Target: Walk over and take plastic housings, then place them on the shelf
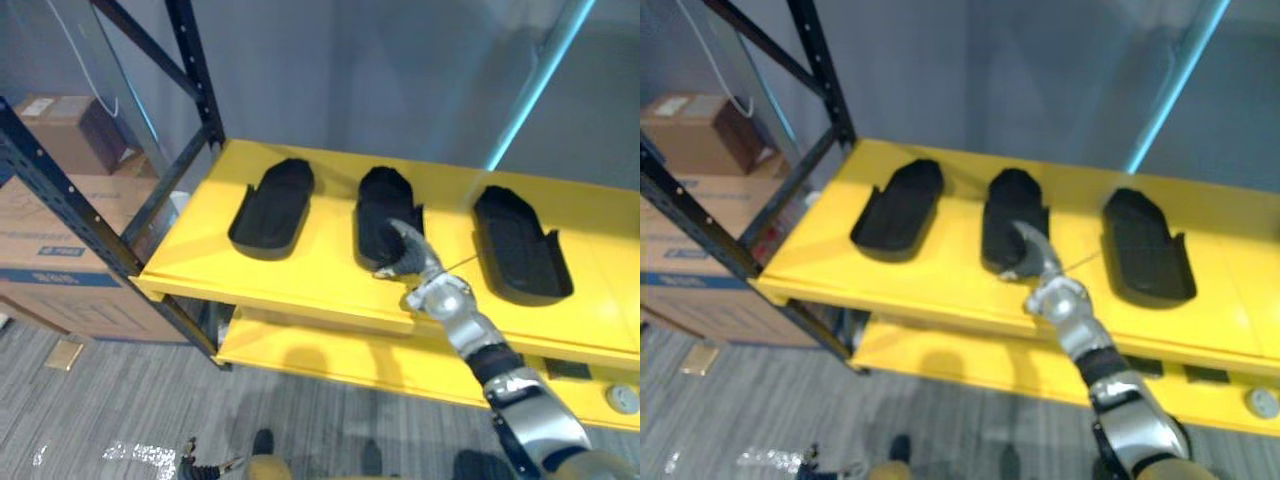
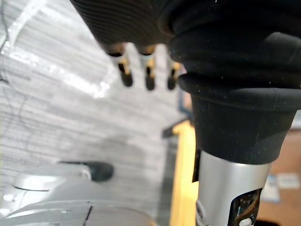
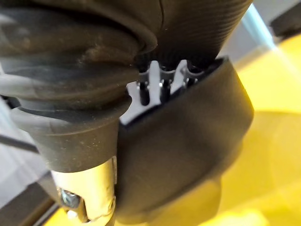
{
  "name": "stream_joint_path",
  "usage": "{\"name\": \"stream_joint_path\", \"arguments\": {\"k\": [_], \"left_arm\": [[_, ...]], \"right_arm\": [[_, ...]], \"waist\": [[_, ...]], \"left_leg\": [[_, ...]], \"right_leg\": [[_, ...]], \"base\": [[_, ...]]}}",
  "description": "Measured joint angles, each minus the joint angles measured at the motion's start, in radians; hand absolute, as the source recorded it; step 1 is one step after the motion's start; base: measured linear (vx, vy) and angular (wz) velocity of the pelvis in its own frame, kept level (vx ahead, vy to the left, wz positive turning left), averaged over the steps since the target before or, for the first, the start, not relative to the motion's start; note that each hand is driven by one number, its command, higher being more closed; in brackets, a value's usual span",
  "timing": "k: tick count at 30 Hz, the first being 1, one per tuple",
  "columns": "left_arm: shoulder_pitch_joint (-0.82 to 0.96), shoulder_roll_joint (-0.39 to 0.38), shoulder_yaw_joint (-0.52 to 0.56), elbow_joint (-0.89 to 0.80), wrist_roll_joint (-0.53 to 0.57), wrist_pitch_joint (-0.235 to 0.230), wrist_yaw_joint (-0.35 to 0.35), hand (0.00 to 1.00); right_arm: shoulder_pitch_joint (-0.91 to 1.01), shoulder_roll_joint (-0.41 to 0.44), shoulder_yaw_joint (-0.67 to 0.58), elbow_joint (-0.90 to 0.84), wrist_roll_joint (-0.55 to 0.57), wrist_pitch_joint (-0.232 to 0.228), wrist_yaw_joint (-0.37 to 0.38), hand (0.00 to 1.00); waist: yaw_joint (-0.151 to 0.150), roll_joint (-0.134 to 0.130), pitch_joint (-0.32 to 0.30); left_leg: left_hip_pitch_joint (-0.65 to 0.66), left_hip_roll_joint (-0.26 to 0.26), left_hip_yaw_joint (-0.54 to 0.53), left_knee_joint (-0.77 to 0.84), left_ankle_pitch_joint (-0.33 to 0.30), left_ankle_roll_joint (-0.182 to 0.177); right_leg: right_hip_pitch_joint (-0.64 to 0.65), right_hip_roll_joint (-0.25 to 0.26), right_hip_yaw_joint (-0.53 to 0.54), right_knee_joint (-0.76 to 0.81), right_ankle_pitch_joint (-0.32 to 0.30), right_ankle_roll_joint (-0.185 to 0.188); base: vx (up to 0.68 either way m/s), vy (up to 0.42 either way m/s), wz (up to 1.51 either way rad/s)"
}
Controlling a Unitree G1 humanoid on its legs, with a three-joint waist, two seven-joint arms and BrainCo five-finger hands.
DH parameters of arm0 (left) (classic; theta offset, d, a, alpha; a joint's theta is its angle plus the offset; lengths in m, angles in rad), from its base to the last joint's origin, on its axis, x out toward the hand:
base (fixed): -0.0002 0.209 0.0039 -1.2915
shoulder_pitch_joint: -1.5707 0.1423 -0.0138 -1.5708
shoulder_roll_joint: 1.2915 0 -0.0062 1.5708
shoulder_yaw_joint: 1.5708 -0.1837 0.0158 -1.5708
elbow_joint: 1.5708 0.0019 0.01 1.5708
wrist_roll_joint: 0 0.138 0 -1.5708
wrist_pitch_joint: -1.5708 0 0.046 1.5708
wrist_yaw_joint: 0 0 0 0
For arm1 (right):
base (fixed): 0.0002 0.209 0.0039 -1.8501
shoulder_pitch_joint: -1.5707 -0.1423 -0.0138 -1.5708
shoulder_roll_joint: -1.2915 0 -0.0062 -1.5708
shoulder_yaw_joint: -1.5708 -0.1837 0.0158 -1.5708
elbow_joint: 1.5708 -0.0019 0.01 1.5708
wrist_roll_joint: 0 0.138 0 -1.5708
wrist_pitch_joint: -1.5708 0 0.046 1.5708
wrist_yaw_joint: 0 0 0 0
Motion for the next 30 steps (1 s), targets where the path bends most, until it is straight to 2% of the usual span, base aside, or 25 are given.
{"name": "stream_joint_path", "arguments": {"k": [2, 9, 13, 22, 30], "left_arm": [[0.0, 0.0, -0.002, 0.0, 0.0, 0.002, 0.0, 0.0], [-0.005, -0.001, -0.007, -0.031, 0.0, 0.006, 0.001, 0.0], [-0.022, -0.001, -0.007, -0.031, 0.0, 0.006, 0.001, 0.0], [-0.027, -0.001, -0.007, -0.031, 0.0, 0.007, 0.001, 0.0], [-0.035, -0.001, -0.006, -0.04, 0.0, 0.009, 0.002, 0.0]], "right_arm": [[-0.01, 0.006, -0.02, 0.013, 0.008, 0.036, -0.001, 0.0], [-0.066, 0.018, -0.029, 0.051, 0.032, 0.107, 0.026, 0.0], [-0.076, 0.026, -0.048, 0.06, 0.044, 0.107, 0.028, 0.0], [-0.078, 0.03, -0.048, 0.054, 0.04, 0.096, 0.054, 0.0], [-0.055, 0.028, -0.041, -0.024, -0.007, 0.108, 0.15, 0.0]], "waist": [[0.0, -0.005, 0.007], [0.001, -0.008, 0.011], [0.001, -0.01, 0.033], [0.001, -0.026, 0.038], [-0.002, -0.029, 0.035]], "left_leg": [[0.001, -0.003, -0.007, 0.0, 0.0, 0.0], [0.004, -0.01, -0.006, 0.0, 0.0, 0.0], [0.019, -0.009, -0.004, -0.001, -0.001, 0.0], [0.019, -0.009, 0.001, -0.001, -0.005, 0.002], [0.023, -0.007, 0.023, -0.001, -0.007, 0.001]], "right_leg": [[0.014, -0.003, -0.015, -0.003, 0.0, 0.001], [0.017, -0.01, -0.015, -0.003, 0.0, 0.001], [0.033, -0.01, -0.015, -0.003, -0.001, 0.001], [0.032, -0.01, -0.013, -0.005, -0.011, -0.004], [0.031, -0.01, -0.006, -0.005, -0.006, 0.003]], "base": [[0.01, -0.006, 0.13], [0.0, 0.0, 0.01], [-0.01, -0.002, -0.01], [0.0, -0.001, 0.0], [0.0, -0.003, -0.03]]}}
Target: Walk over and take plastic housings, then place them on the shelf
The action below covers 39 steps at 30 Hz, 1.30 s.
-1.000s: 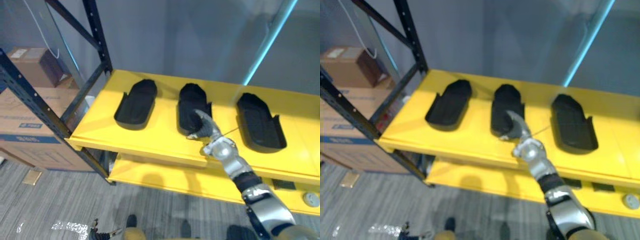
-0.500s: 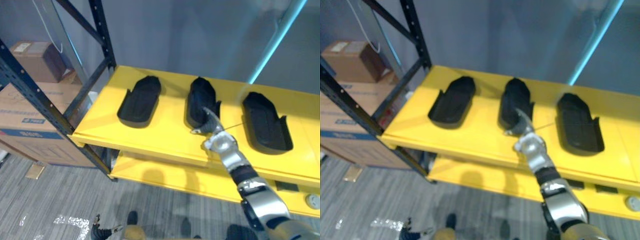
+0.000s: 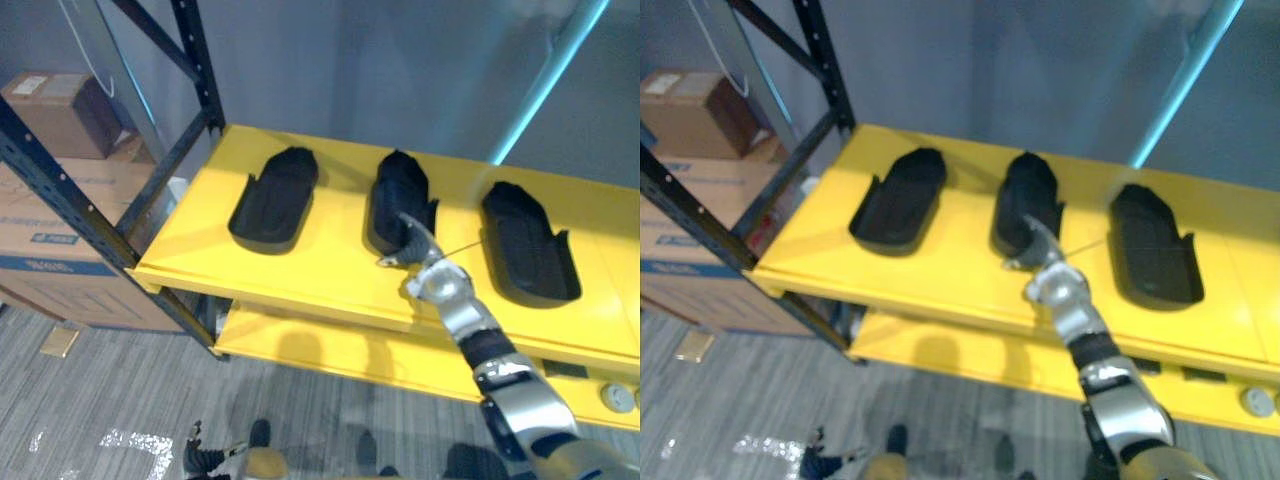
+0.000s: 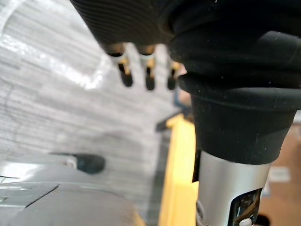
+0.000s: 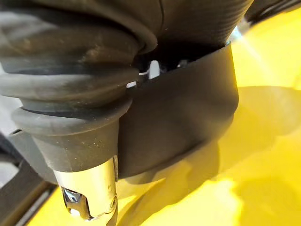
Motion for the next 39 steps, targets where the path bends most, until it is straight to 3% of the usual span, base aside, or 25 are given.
{"name": "stream_joint_path", "arguments": {"k": [8, 14, 21, 39], "left_arm": [[-0.006, 0.01, 0.013, 0.0, 0.0, 0.015, 0.007, 0.0], [-0.006, 0.014, 0.022, 0.0, 0.0, 0.036, 0.01, 0.0], [-0.007, 0.014, 0.028, 0.0, 0.0, 0.039, 0.011, 0.0], [-0.013, 0.013, 0.028, -0.004, 0.0, 0.057, 0.012, 0.0]], "right_arm": [[0.04, 0.0, 0.026, -0.092, -0.03, 0.044, 0.158, 0.0], [0.044, -0.004, 0.026, -0.097, -0.051, 0.047, 0.248, 0.0], [0.044, -0.005, 0.026, -0.104, -0.107, 0.063, 0.271, 0.0], [0.001, -0.005, -0.009, -0.006, -0.111, 0.068, 0.271, 0.0]], "waist": [[-0.003, -0.03, -0.019], [-0.004, -0.053, -0.034], [-0.004, -0.058, -0.037], [0.0, -0.065, -0.046]], "left_leg": [[0.018, 0.002, 0.024, 0.0, -0.008, 0.001], [0.019, 0.0, 0.027, 0.0, -0.01, 0.002], [0.019, -0.001, 0.027, 0.0, -0.011, 0.003], [0.021, -0.02, 0.027, 0.0, -0.012, 0.006]], "right_leg": [[0.0, -0.001, 0.023, 0.0, 0.0, 0.0], [0.0, -0.003, 0.024, 0.0, -0.005, -0.007], [0.0, -0.004, 0.024, -0.001, -0.005, -0.007], [0.003, -0.021, 0.023, -0.001, -0.005, -0.006]], "base": [[0.0, -0.003, -0.08], [0.0, 0.0, -0.01], [0.0, 0.0, 0.0], [0.0, 0.0, 0.0]]}}
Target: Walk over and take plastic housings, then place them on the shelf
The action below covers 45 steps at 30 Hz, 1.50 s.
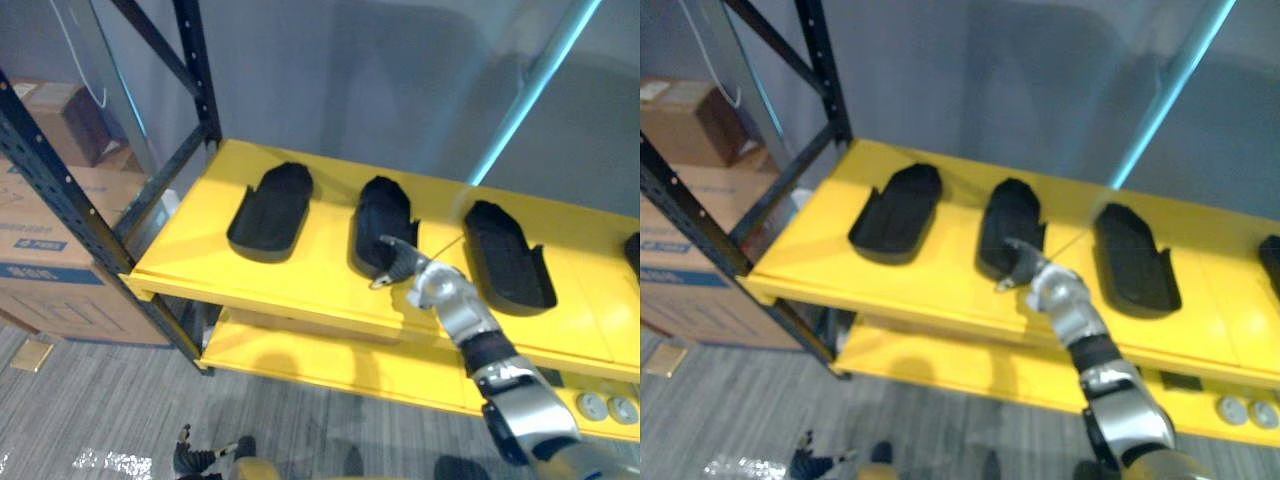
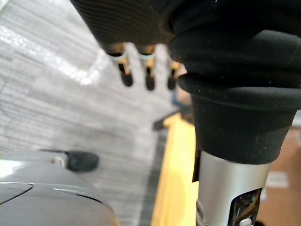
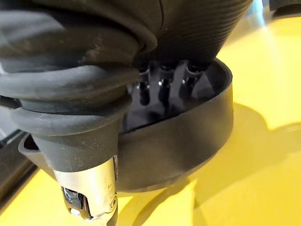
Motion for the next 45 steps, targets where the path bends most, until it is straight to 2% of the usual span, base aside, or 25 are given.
{"name": "stream_joint_path", "arguments": {"k": [8, 21, 27, 29, 35, 45], "left_arm": [[-0.013, -0.001, -0.001, -0.026, 0.0, 0.003, 0.0, 0.0], [-0.015, -0.001, 0.0, -0.027, -0.028, 0.019, 0.0, 0.0], [-0.014, -0.002, 0.001, -0.028, -0.028, 0.019, 0.0, 0.0], [-0.012, -0.001, 0.001, -0.028, -0.028, 0.019, 0.0, 0.0], [-0.017, -0.001, 0.002, -0.03, -0.027, 0.017, 0.001, 0.0], [-0.016, -0.001, 0.003, -0.027, -0.027, 0.016, 0.003, 0.0]], "right_arm": [[-0.004, 0.0, -0.017, 0.017, -0.023, 0.016, 0.005, 0.0], [-0.011, -0.016, -0.037, 0.029, -0.034, 0.01, 0.027, 0.0], [0.017, -0.016, -0.036, -0.031, -0.022, -0.002, 0.06, 0.0], [0.034, -0.015, -0.034, -0.068, 0.001, -0.003, 0.071, 0.0], [0.05, -0.004, -0.03, -0.11, 0.008, -0.002, 0.103, 0.0], [0.058, 0.009, 0.005, -0.118, 0.016, 0.014, 0.106, 0.0]], "waist": [[-0.001, 0.001, 0.001], [-0.004, 0.002, 0.001], [-0.007, 0.002, 0.001], [-0.018, 0.001, 0.001], [-0.026, -0.001, 0.0], [-0.027, -0.01, -0.006]], "left_leg": [[0.012, 0.0, 0.0, 0.0, -0.001, 0.001], [0.011, -0.001, 0.002, 0.0, -0.005, 0.004], [0.012, -0.001, 0.012, 0.0, -0.014, 0.003], [0.013, 0.0, 0.016, 0.0, -0.017, 0.002], [0.03, 0.002, 0.04, 0.0, -0.021, -0.002], [0.038, 0.002, 0.04, -0.001, -0.023, -0.001]], "right_leg": [[0.012, 0.0, 0.0, 0.0, 0.0, 0.0], [0.012, -0.001, 0.001, 0.0, -0.004, 0.003], [0.012, -0.002, 0.009, 0.0, -0.009, 0.006], [0.011, -0.002, 0.012, 0.0, -0.01, 0.006], [0.009, -0.001, 0.025, 0.001, -0.008, 0.009], [0.016, 0.0, 0.025, 0.002, -0.016, 0.005]], "base": [[0.0, 0.0, 0.0], [0.0, 0.0, 0.0], [0.0, 0.0, -0.03], [0.0, 0.0, -0.04], [0.03, -0.003, -0.08], [0.0, 0.0, 0.0]]}}
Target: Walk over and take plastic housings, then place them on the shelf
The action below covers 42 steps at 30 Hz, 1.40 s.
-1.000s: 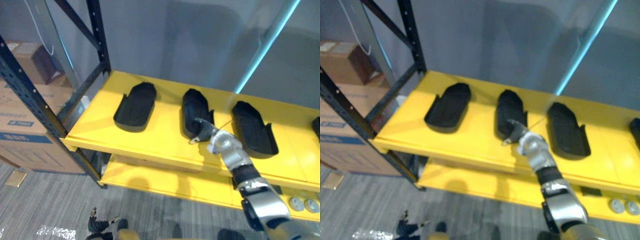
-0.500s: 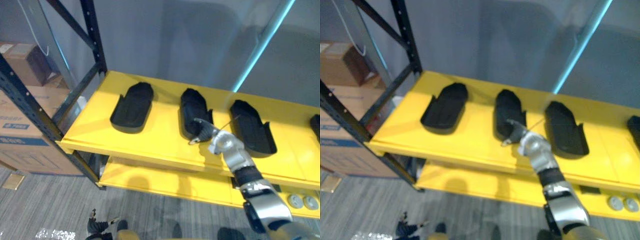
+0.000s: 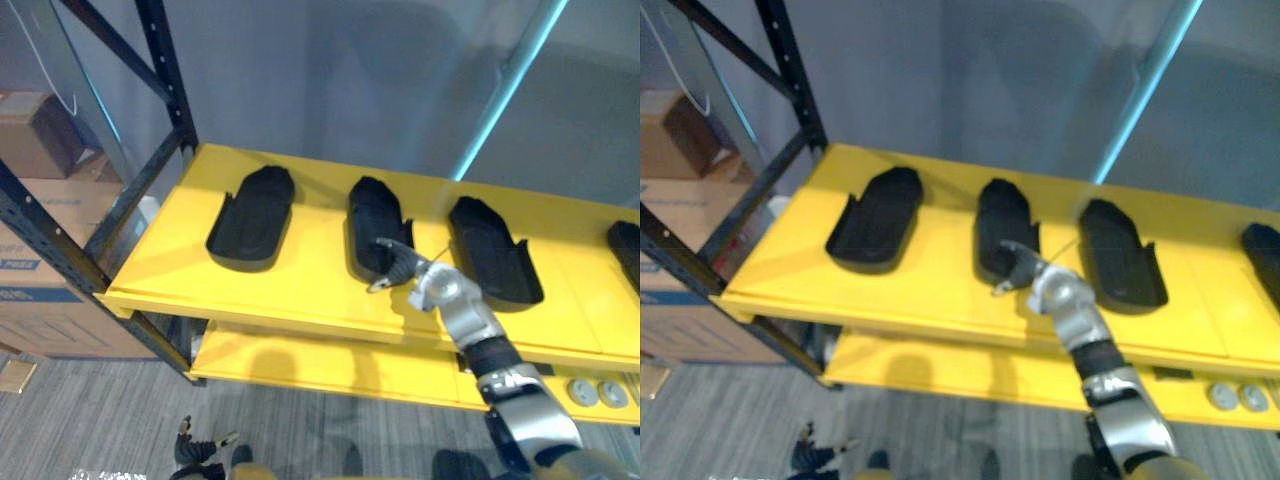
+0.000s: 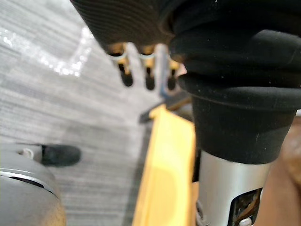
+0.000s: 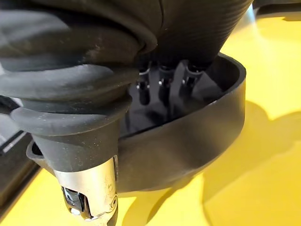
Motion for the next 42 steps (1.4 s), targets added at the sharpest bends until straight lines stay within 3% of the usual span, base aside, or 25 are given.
{"name": "stream_joint_path", "arguments": {"k": [4, 9, 13, 14, 18, 20, 24, 29, 33, 36, 38, 42], "left_arm": [[0.0, 0.0, 0.018, 0.001, 0.001, -0.002, 0.0, 0.0], [-0.003, 0.0, 0.026, 0.001, 0.009, -0.014, -0.001, 0.0], [-0.002, -0.004, 0.028, 0.002, 0.01, -0.02, -0.001, 0.0], [0.007, -0.011, 0.028, 0.002, 0.01, -0.03, 0.0, 0.0], [0.019, -0.013, 0.027, 0.03, 0.01, -0.055, 0.0, 0.0], [0.027, -0.012, 0.027, 0.051, 0.009, -0.066, 0.0, 0.0], [0.034, -0.011, 0.026, 0.086, 0.007, -0.076, -0.004, 0.0], [0.043, -0.008, 0.028, 0.122, 0.006, -0.065, -0.017, 0.0], [0.067, 0.003, 0.033, 0.124, 0.005, -0.056, -0.03, 0.0], [0.076, 0.004, 0.036, 0.155, 0.006, -0.055, -0.039, 0.0], [0.086, 0.002, 0.036, 0.163, 0.007, -0.056, -0.04, 0.0], [0.098, -0.003, 0.032, 0.17, -0.001, -0.056, -0.038, 0.0]], "right_arm": [[0.021, 0.007, 0.005, -0.008, 0.038, -0.008, -0.01, 0.0], [0.092, 0.017, 0.027, -0.07, 0.038, -0.026, -0.133, 0.0], [0.18, 0.029, 0.019, -0.222, 0.035, -0.05, -0.299, 0.0], [0.195, 0.028, 0.001, -0.291, 0.028, -0.08, -0.398, 0.0], [0.219, 0.001, -0.102, -0.521, 0.026, -0.146, -0.609, 0.0], [0.247, -0.036, -0.139, -0.616, 0.029, -0.16, -0.638, 0.0], [0.31, -0.125, -0.24, -0.743, 0.113, -0.172, -0.624, 0.0], [0.354, -0.192, -0.397, -0.846, 0.375, -0.17, -0.513, 0.0], [0.437, -0.194, -0.501, -0.857, 0.513, -0.175, -0.496, 0.0], [0.536, -0.148, -0.577, -0.852, 0.529, -0.232, -0.55, 0.0], [0.61, -0.042, -0.639, -0.807, 0.558, -0.293, -0.641, 0.0], [0.74, 0.121, -0.696, -0.674, 0.559, -0.336, -0.768, 0.0]], "waist": [[0.0, -0.013, -0.009], [0.0, -0.026, -0.018], [-0.005, -0.017, -0.016], [-0.006, -0.007, -0.021], [-0.033, 0.013, -0.047], [-0.053, 0.018, -0.065], [-0.072, 0.034, -0.087], [-0.1, 0.041, -0.109], [-0.109, 0.026, -0.124], [-0.113, 0.019, -0.128], [-0.127, 0.021, -0.127], [-0.142, 0.041, -0.108]], "left_leg": [[0.0, 0.0, 0.001, 0.0, -0.003, 0.0], [-0.007, 0.0, 0.002, 0.0, -0.006, -0.002], [-0.012, 0.001, 0.008, 0.001, -0.005, -0.001], [-0.013, 0.007, 0.016, 0.001, -0.005, -0.001], [-0.017, 0.028, 0.022, 0.001, 0.002, -0.011], [-0.019, 0.039, 0.024, 0.001, 0.004, -0.014], [-0.009, 0.066, 0.047, 0.0, 0.012, -0.021], [-0.007, 0.078, 0.071, 0.0, 0.012, -0.019], [-0.003, 0.088, 0.098, 0.0, 0.012, -0.02], [0.001, 0.088, 0.118, 0.0, 0.012, -0.024], [-0.011, 0.088, 0.132, 0.0, 0.012, -0.024], [-0.01, 0.085, 0.162, 0.001, 0.008, -0.025]], "right_leg": [[0.0, 0.0, 0.001, 0.0, -0.003, 0.0], [-0.008, 0.0, 0.002, 0.0, -0.004, -0.001], [-0.02, 0.0, 0.012, 0.002, 0.002, 0.006], [-0.032, 0.004, 0.026, 0.012, 0.002, 0.005], [-0.055, 0.021, 0.035, 0.038, -0.006, -0.01], [-0.059, 0.03, 0.039, 0.043, -0.01, -0.016], [-0.075, 0.053, 0.068, 0.059, -0.018, -0.029], [-0.091, 0.062, 0.096, 0.054, -0.016, -0.028], [-0.107, 0.072, 0.125, 0.052, -0.013, -0.03], [-0.117, 0.074, 0.145, 0.052, -0.004, -0.033], [-0.143, 0.075, 0.162, 0.053, 0.002, -0.033], [-0.164, 0.075, 0.19, 0.051, 0.01, -0.032]], "base": [[0.0, 0.0, 0.0], [0.0, 0.0, 0.0], [0.02, -0.002, -0.06], [0.01, -0.004, -0.13], [-0.02, -0.024, -0.06], [-0.04, -0.033, -0.08], [-0.08, -0.034, -0.19], [-0.09, -0.013, -0.16], [-0.02, -0.001, -0.18], [0.03, 0.005, -0.21], [0.02, 0.012, -0.18], [0.02, 0.012, -0.22]]}}
